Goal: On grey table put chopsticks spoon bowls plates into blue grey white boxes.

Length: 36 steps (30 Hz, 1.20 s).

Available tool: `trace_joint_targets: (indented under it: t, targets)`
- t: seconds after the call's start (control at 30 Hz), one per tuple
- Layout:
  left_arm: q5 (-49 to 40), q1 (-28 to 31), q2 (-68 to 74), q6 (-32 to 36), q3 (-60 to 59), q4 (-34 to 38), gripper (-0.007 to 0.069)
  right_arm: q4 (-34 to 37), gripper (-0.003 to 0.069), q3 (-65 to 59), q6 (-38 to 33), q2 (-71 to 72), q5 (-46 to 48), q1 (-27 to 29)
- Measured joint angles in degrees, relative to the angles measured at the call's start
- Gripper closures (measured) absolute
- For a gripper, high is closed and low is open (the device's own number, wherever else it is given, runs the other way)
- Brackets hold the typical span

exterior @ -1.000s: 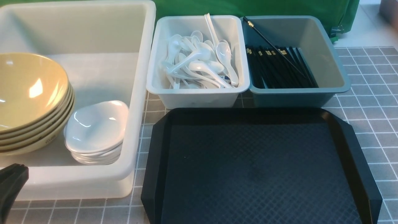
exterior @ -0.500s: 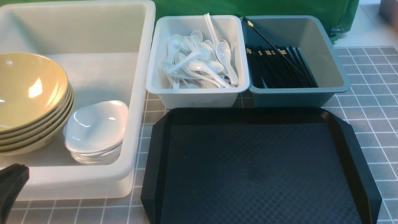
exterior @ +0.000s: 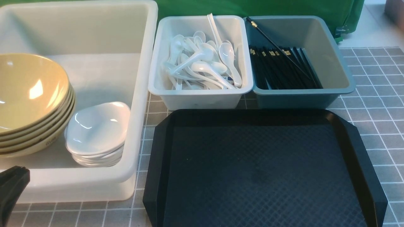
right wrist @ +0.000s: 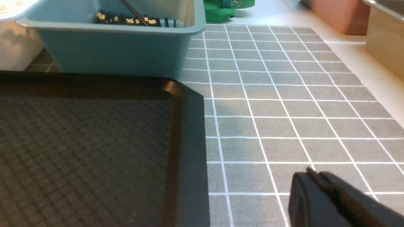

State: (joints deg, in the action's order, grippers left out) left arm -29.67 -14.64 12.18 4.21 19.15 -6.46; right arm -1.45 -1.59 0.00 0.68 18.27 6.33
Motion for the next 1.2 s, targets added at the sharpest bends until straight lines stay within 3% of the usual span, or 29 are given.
trace_joint_targets:
  t: [1.2]
  targets:
    - [0.0,0.0,0.0,0.0,0.0,0.0,0.0633,0.35,0.0605,0.0,0.0,0.0,0.0,-4.28]
